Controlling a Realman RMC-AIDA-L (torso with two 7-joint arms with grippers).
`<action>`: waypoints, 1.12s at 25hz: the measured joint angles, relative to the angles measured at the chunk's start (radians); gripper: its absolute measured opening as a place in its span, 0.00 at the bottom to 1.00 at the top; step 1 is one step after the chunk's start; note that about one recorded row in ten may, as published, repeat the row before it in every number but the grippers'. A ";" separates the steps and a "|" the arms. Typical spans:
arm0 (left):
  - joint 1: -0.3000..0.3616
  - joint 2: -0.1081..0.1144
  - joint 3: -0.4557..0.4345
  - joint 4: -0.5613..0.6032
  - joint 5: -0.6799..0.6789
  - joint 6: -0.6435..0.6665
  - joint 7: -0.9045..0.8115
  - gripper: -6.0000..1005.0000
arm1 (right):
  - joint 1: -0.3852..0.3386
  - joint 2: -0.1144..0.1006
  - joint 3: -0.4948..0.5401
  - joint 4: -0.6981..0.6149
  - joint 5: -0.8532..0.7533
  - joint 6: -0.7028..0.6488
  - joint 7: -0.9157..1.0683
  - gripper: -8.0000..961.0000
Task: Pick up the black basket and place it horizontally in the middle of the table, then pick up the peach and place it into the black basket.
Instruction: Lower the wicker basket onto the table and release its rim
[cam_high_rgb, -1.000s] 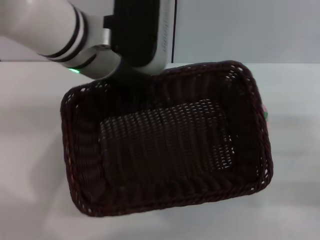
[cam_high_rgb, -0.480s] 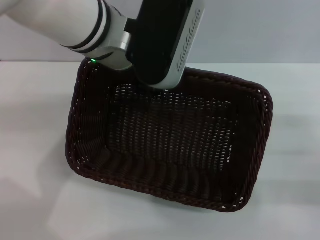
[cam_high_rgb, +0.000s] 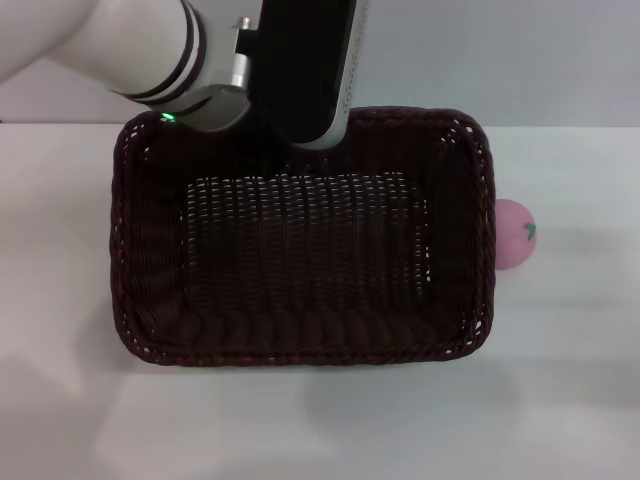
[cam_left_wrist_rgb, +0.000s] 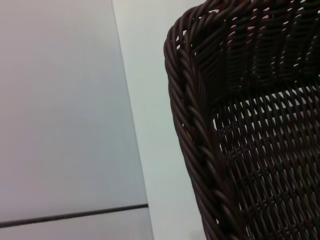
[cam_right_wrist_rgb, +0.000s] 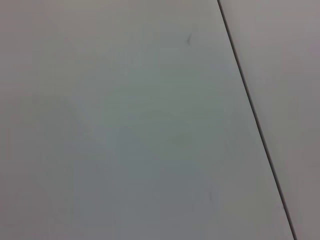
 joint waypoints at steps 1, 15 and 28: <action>0.000 0.000 0.000 0.000 0.000 0.000 0.000 0.19 | 0.001 0.000 0.000 0.000 0.000 0.001 0.000 0.77; 0.041 0.000 0.130 -0.025 0.114 -0.046 -0.061 0.22 | 0.005 0.000 0.000 -0.002 -0.002 0.012 0.000 0.77; 0.031 0.000 0.183 -0.006 0.155 -0.095 -0.189 0.31 | 0.001 0.000 0.000 -0.004 0.000 0.012 0.000 0.77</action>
